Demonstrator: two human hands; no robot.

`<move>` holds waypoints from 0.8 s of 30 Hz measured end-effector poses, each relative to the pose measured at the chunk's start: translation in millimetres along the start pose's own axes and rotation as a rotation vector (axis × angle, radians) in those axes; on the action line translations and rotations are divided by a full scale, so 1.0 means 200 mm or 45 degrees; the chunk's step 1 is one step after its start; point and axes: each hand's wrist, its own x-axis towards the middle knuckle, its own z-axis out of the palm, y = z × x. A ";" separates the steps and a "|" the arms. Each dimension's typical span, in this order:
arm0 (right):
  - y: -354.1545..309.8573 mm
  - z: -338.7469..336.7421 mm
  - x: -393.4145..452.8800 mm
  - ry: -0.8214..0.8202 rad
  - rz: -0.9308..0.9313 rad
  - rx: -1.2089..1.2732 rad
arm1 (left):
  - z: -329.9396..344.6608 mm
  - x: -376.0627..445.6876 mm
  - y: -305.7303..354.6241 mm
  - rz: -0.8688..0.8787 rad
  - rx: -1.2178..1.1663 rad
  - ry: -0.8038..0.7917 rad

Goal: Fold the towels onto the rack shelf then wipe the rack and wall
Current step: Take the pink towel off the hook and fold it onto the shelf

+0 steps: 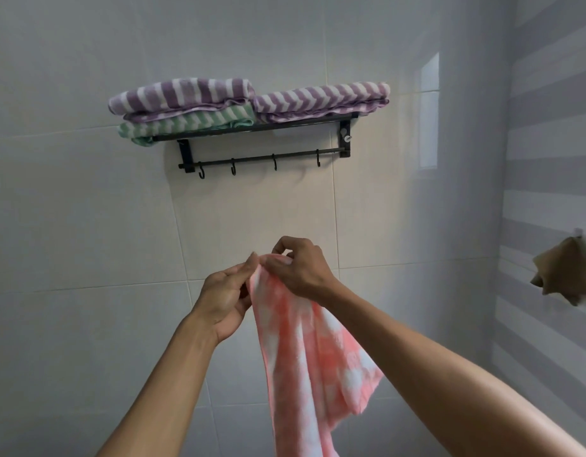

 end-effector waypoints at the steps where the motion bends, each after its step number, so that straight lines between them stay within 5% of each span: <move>1: 0.00 -0.01 0.00 -0.005 -0.009 -0.003 | 0.00 -0.01 0.00 0.032 0.009 -0.047; 6: 0.01 -0.08 -0.01 -0.170 0.060 0.188 | -0.01 0.03 0.01 0.225 0.170 0.230; 12: 0.25 -0.22 -0.15 -0.813 0.402 0.089 | -0.24 0.17 0.14 0.451 0.316 0.566; 15: 0.40 -0.25 -0.26 -0.974 0.568 -0.045 | -0.41 0.19 0.23 0.525 0.421 0.661; 19: 0.38 -0.29 -0.23 -0.991 0.472 -0.837 | -0.55 0.16 0.25 0.556 0.741 0.692; 24: 0.20 -0.45 -0.03 -0.625 0.255 -1.461 | -0.59 0.13 0.16 0.537 1.124 0.688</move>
